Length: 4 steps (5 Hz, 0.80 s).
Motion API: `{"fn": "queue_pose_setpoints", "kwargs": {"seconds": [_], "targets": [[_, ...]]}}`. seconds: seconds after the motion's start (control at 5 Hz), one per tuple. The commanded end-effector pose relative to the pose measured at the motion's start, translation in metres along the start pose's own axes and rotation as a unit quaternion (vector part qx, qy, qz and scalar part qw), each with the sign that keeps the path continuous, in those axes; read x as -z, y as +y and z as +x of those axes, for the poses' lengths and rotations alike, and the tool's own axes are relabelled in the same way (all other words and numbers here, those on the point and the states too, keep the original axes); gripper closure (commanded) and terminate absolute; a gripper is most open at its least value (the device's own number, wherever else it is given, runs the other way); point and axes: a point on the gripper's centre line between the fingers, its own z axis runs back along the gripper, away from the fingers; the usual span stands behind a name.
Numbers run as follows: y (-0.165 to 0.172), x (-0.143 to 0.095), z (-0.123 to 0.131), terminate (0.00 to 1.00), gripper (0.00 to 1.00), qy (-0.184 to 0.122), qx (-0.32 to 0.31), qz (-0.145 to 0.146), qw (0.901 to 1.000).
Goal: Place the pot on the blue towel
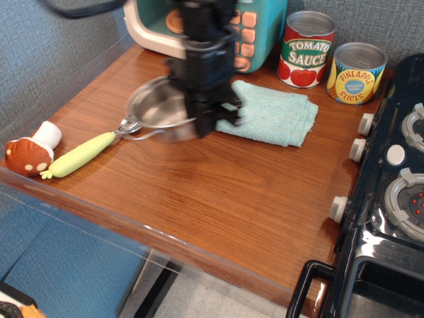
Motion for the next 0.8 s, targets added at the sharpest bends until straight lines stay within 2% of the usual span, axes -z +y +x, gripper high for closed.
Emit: {"fn": "queue_pose_setpoints", "kwargs": {"seconds": [0.0, 0.4, 0.6], "targets": [[-0.029, -0.008, 0.075, 0.0, 1.0, -0.033, 0.043, 0.014, 0.9984], [-0.017, 0.006, 0.096, 0.0, 1.0, -0.024, 0.023, 0.019, 0.9993], [-0.016, 0.014, 0.093, 0.0, 1.0, -0.01, 0.015, 0.029, 0.9994]]}}
